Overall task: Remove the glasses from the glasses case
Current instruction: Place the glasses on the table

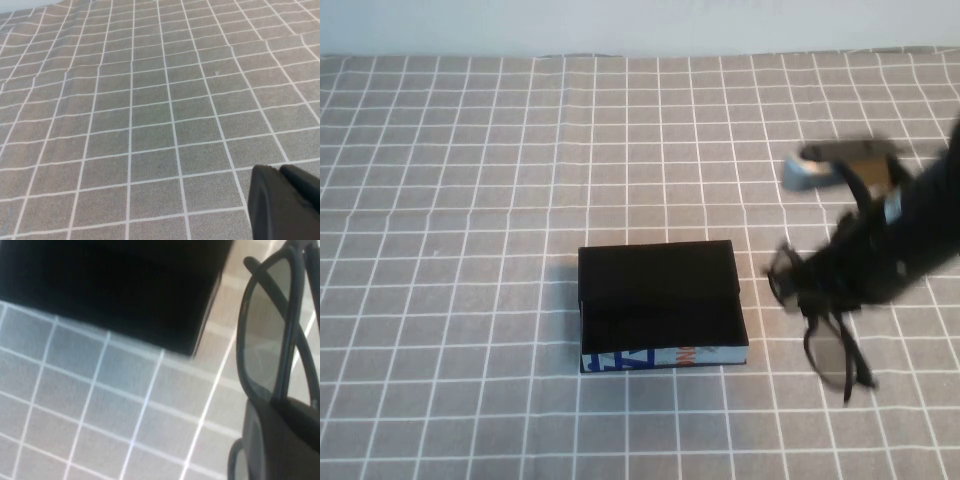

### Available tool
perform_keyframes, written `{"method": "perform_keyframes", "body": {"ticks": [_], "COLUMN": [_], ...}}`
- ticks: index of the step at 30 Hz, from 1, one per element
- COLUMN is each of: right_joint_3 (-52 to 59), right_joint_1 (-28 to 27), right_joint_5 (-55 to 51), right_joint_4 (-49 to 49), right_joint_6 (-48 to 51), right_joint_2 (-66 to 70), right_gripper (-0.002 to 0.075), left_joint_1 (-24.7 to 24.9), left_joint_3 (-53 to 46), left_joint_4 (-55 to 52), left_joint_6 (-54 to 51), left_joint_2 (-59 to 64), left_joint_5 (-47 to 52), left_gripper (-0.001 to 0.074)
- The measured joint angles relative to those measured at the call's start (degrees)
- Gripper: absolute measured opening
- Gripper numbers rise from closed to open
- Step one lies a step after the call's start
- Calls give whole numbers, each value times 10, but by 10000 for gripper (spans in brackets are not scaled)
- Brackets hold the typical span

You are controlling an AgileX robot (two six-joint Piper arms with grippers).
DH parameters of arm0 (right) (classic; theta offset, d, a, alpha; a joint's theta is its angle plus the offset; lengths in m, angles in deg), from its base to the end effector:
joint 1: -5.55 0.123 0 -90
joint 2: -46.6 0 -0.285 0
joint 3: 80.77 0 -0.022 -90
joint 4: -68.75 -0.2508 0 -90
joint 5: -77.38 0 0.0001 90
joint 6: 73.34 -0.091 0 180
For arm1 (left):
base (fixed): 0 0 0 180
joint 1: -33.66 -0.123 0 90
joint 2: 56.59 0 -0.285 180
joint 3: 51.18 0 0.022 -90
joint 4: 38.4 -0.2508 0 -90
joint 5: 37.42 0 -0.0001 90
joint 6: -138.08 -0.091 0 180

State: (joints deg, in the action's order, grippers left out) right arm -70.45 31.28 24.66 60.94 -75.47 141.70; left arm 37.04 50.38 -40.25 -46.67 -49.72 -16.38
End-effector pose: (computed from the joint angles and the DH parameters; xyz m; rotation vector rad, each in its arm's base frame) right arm 0.2722 0.1421 0.2775 -0.4854 2.7437 0.2979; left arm 0.0525 -0.0020 0.1738 0.1514 1.8501 0.0483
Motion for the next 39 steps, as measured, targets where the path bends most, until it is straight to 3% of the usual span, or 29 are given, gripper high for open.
{"method": "perform_keyframes", "body": {"ticks": [8,15,18,23,26,30,36,39], "right_joint_3": [182,240,246,247,247,247,247,247], "right_joint_1": [0,0,0,0,0,0,0,0], "right_joint_5": [140,195,193,193,189,163,114,103], "right_joint_4": [-85,-96,-96,-94,-89,-85,-84,-81], "right_joint_6": [-61,-75,-76,-76,-77,-78,-78,-78], "right_joint_2": [-18,-19,-19,-19,-23,-50,-150,-219], "right_gripper": [3,17,76,267,304,246,29,-3], "left_joint_1": [0,0,0,0,0,0,0,0], "left_joint_3": [0,0,0,0,0,0,0,0], "left_joint_4": [0,0,0,0,0,0,0,0], "left_joint_6": [0,0,0,0,0,0,0,0], "left_joint_2": [0,0,0,0,0,0,0,0], "left_joint_5": [0,0,0,0,0,0,0,0], "left_gripper": [-4,-5,-4,-4,-4,-4,-4,-4]}}
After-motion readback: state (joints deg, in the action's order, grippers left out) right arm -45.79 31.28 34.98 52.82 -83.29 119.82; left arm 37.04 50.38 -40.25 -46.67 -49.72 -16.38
